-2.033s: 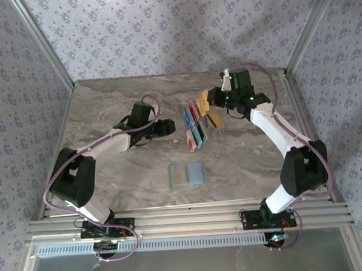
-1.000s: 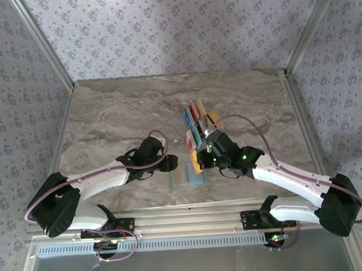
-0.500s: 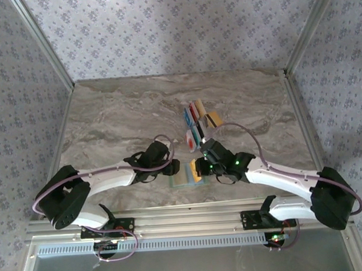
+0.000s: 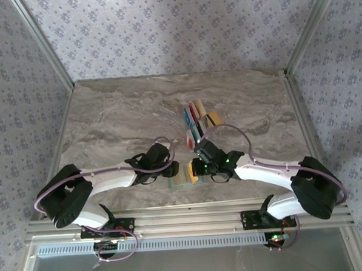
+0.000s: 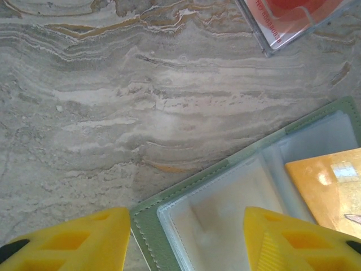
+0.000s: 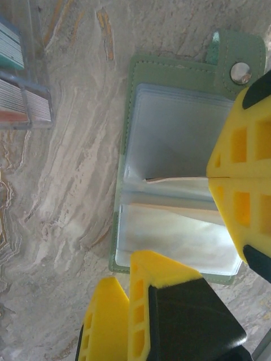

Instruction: Put the credit cards into the card holder

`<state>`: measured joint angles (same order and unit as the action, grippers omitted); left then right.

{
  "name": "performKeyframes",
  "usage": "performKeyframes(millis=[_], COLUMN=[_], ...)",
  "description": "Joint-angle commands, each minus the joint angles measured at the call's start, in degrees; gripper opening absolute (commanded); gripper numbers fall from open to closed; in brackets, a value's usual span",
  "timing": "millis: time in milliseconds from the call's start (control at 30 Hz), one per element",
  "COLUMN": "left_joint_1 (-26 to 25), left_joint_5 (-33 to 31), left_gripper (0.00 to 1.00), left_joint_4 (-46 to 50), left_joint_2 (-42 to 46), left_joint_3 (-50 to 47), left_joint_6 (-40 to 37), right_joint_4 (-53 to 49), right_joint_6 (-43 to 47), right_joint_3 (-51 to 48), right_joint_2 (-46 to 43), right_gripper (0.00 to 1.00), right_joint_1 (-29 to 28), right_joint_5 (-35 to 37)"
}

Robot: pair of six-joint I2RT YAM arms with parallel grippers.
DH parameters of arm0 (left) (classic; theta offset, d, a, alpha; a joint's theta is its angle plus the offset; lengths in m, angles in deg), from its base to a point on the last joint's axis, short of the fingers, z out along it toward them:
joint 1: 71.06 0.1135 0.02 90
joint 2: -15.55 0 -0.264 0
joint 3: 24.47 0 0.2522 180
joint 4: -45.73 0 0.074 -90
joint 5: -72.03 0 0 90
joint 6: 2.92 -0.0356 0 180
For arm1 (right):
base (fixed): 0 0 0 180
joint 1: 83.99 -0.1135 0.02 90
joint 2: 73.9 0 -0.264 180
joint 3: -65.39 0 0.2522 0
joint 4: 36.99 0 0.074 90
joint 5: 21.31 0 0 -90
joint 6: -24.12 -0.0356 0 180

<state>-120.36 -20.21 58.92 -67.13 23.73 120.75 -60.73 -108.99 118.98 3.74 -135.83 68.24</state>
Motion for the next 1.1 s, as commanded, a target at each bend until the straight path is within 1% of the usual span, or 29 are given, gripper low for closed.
performKeyframes(millis=[0,133,267,367,433,633,833,1067], left_joint_1=[-0.5,-0.6,-0.9,-0.9,-1.0,-1.0,-1.0,-1.0], left_joint_5=[-0.4,-0.1,-0.1,-0.1,-0.1,0.1,0.1,0.1], left_gripper=[0.55,0.54,0.53,0.53,0.53,0.53,0.53,0.53], left_joint_4=[-2.0,-2.8,-3.4,-3.6,-3.8,-4.2,-4.3,-4.3], left_joint_2=[-1.5,-2.2,-2.7,-2.9,-3.1,-3.4,-3.6,-3.5], left_joint_3=[-0.6,-0.9,-1.1,-1.2,-1.3,-1.2,-1.2,-1.4], left_joint_6=[0.5,0.7,1.0,1.1,1.1,1.3,1.4,1.4], right_joint_4=[0.4,0.1,-1.5,-1.9,-2.1,-2.3,-1.3,-0.9], right_joint_6=[-1.1,-1.1,-0.8,-0.7,-0.6,-0.5,-0.3,-0.3], right_joint_3=[1.6,2.1,3.0,3.2,3.3,3.4,3.2,3.4], right_joint_2=[0.4,0.4,1.3,2.0,2.3,3.0,3.4,4.9], right_gripper=[0.00,0.00,0.00,0.09,0.12,0.18,0.19,0.18], right_joint_1=[0.0,-0.3,-0.9,-1.1,-1.2,-1.6,-1.8,-1.9], right_joint_5=[-0.5,-0.4,1.6,2.1,2.3,2.3,0.7,0.4])
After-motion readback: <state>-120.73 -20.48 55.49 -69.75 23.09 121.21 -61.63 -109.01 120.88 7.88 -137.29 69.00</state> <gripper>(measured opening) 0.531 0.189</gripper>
